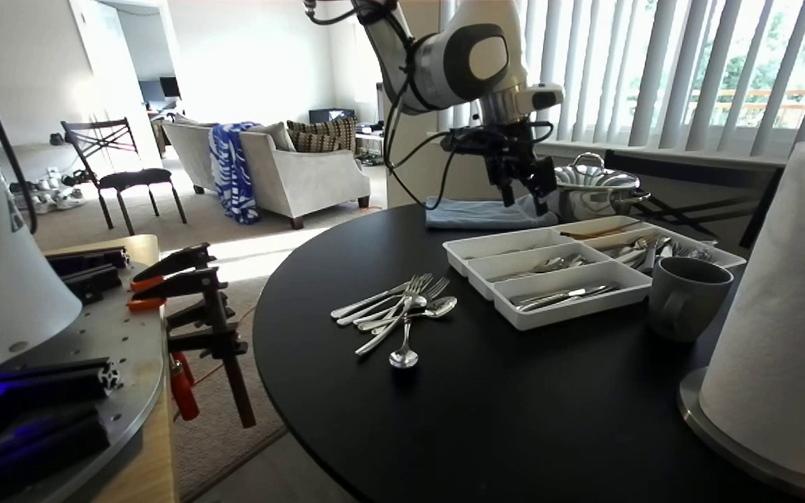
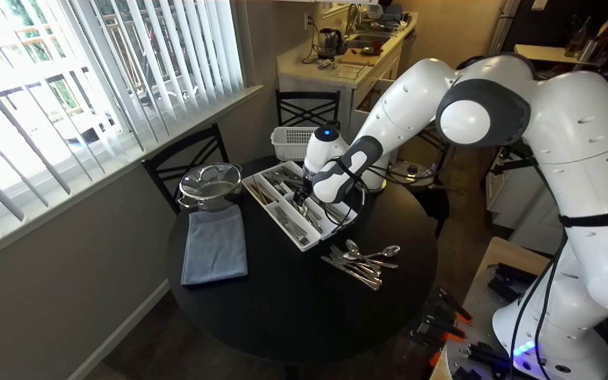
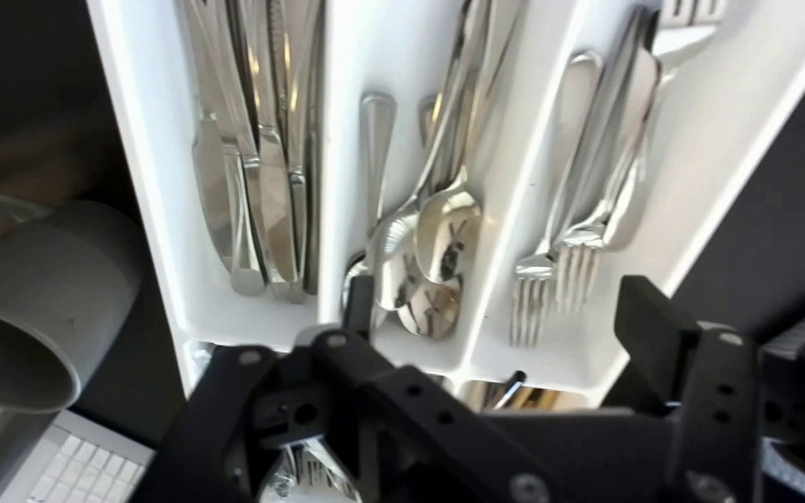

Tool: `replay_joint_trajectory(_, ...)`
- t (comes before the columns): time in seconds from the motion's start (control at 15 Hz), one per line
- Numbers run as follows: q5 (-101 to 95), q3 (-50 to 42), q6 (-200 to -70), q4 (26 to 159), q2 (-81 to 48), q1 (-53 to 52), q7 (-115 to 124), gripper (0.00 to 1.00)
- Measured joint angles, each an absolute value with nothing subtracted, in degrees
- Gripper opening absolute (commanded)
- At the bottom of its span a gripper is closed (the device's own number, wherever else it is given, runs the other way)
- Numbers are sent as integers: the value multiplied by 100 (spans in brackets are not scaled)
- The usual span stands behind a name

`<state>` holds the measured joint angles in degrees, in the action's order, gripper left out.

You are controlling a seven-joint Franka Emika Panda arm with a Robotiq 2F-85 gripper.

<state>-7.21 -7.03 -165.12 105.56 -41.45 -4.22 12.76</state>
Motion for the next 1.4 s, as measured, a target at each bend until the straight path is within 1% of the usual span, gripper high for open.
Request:
replay_joint_trajectory(0.33,-721,-303,-16519,11235,-3714,-498,1067,100)
replay_joint_trajectory(0.73,-710,119,-16512,11750,-3764,-463,749,100)
replay_joint_trajectory(1.4,-408,443,-16495,12508,-3920,-24,259,100)
